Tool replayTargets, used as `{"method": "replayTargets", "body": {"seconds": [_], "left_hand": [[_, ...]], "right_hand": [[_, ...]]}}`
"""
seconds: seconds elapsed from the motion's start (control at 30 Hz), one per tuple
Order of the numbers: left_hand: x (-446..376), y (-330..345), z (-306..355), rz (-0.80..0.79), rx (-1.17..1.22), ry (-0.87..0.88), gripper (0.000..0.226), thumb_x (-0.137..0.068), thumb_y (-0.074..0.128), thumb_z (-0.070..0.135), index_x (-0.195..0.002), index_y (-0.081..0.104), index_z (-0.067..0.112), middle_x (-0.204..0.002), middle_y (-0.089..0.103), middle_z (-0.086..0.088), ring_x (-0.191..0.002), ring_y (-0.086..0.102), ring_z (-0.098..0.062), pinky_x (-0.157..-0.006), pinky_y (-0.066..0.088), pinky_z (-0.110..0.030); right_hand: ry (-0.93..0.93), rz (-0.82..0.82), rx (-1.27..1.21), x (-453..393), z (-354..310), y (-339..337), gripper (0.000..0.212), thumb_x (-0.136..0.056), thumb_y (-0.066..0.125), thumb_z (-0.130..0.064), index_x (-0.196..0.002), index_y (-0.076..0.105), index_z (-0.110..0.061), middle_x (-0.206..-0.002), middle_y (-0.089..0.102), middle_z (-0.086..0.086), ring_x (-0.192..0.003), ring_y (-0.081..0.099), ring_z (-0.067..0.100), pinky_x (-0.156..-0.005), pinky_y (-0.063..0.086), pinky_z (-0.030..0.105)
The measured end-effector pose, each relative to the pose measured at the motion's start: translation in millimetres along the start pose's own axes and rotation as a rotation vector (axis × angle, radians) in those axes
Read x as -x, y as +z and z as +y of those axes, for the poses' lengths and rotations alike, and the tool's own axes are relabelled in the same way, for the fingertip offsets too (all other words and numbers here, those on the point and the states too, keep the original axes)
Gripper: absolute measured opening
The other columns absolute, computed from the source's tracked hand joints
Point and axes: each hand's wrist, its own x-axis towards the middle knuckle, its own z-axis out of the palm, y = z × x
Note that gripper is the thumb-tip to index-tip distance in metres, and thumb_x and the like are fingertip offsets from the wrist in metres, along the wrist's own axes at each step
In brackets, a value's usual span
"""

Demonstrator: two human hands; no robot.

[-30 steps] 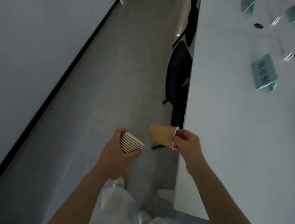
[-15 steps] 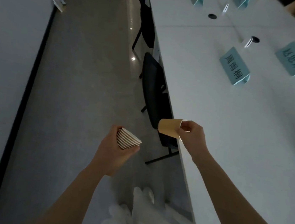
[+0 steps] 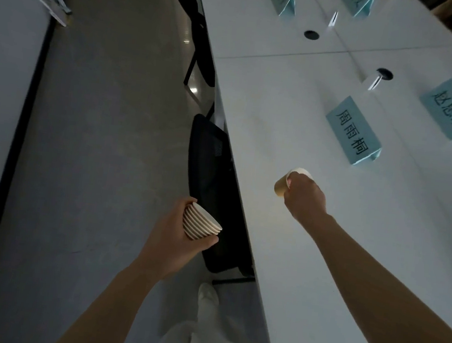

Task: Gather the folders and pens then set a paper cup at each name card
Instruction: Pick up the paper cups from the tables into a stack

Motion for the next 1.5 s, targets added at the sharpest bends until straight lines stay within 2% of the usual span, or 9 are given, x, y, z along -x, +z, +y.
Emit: {"method": "replayTargets", "body": {"seconds": [0.23, 0.47, 0.63, 0.73, 0.83, 1.03, 1.17, 1.33, 1.5], "left_hand": [[-42, -9, 7, -0.038, -0.010, 0.004, 0.077, -0.065, 0.084, 0.044, -0.128, 0.041, 0.035, -0.106, 0.058, 0.013, -0.091, 0.059, -0.004, -0.070, 0.048, -0.017], [-71, -29, 3, -0.062, -0.022, 0.012, 0.074, -0.064, 0.084, 0.045, -0.125, 0.042, 0.036, -0.105, 0.058, 0.016, -0.092, 0.060, -0.003, -0.074, 0.052, -0.023], [-104, -64, -8, -0.081, -0.030, 0.036, 0.069, -0.063, 0.086, 0.043, -0.119, 0.046, 0.037, -0.101, 0.060, 0.015, -0.089, 0.060, 0.000, -0.070, 0.049, -0.016], [-128, -94, -23, -0.147, -0.054, 0.071, 0.073, -0.060, 0.086, 0.047, -0.121, 0.046, 0.041, -0.104, 0.060, 0.018, -0.093, 0.059, 0.002, -0.074, 0.048, -0.016], [-157, -132, -37, -0.200, -0.058, 0.088, 0.075, -0.060, 0.084, 0.049, -0.124, 0.046, 0.041, -0.106, 0.061, 0.016, -0.094, 0.061, -0.001, -0.078, 0.051, -0.021], [-207, -202, -61, -0.232, -0.065, 0.102, 0.067, -0.064, 0.084, 0.043, -0.121, 0.049, 0.041, -0.101, 0.065, 0.016, -0.087, 0.062, 0.005, -0.072, 0.050, -0.012], [-239, -231, -74, -0.231, -0.076, 0.105, 0.071, -0.061, 0.083, 0.047, -0.124, 0.050, 0.041, -0.103, 0.064, 0.017, -0.090, 0.061, 0.005, -0.080, 0.051, -0.022], [-286, -250, -71, -0.271, -0.081, 0.074, 0.073, -0.059, 0.081, 0.049, -0.125, 0.051, 0.037, -0.101, 0.064, 0.015, -0.089, 0.061, 0.002, -0.073, 0.047, -0.016], [-350, -258, -55, -0.298, -0.089, 0.092, 0.079, -0.059, 0.080, 0.052, -0.130, 0.047, 0.038, -0.103, 0.064, 0.015, -0.091, 0.062, 0.001, -0.079, 0.053, -0.024]], "right_hand": [[-0.025, -0.078, 0.074, -17, 2, 17, 0.028, -0.089, 0.047, -0.006, -0.114, 0.058, -0.012, -0.112, 0.062, 0.011, -0.102, 0.059, 0.030, -0.080, 0.049, 0.035], [-0.042, -0.073, 0.089, -14, -10, 14, 0.025, -0.090, 0.053, -0.019, -0.114, 0.057, -0.012, -0.110, 0.061, 0.006, -0.103, 0.055, 0.025, -0.075, 0.046, 0.032], [-0.114, -0.104, -0.227, -14, -81, -7, 0.015, -0.089, 0.056, -0.024, -0.101, 0.065, -0.021, -0.099, 0.067, -0.004, -0.094, 0.062, 0.016, -0.086, 0.049, 0.030], [-0.156, -0.269, -0.520, -22, -152, -19, 0.015, -0.088, 0.060, -0.022, -0.100, 0.069, -0.019, -0.096, 0.070, -0.006, -0.090, 0.064, 0.008, -0.085, 0.049, 0.019], [-0.192, -0.399, -0.618, -36, -221, -16, 0.019, -0.089, 0.061, -0.023, -0.105, 0.070, -0.017, -0.102, 0.071, -0.002, -0.095, 0.066, 0.008, -0.088, 0.052, 0.024], [-0.210, -0.463, -0.587, -60, -320, -2, 0.024, -0.087, 0.061, -0.017, -0.109, 0.069, -0.013, -0.108, 0.072, 0.004, -0.100, 0.067, 0.014, -0.089, 0.052, 0.026], [-0.191, -0.429, -0.546, -84, -362, 6, 0.024, -0.087, 0.058, -0.016, -0.108, 0.068, -0.012, -0.105, 0.072, 0.006, -0.098, 0.067, 0.018, -0.092, 0.051, 0.035], [-0.173, -0.437, -0.522, -127, -387, 5, 0.025, -0.088, 0.056, -0.016, -0.109, 0.069, -0.012, -0.107, 0.072, 0.005, -0.099, 0.067, 0.018, -0.092, 0.051, 0.032], [-0.141, -0.403, -0.558, -190, -391, 4, 0.023, -0.086, 0.059, -0.019, -0.106, 0.069, -0.015, -0.105, 0.072, 0.000, -0.096, 0.066, 0.012, -0.090, 0.052, 0.029]]}}
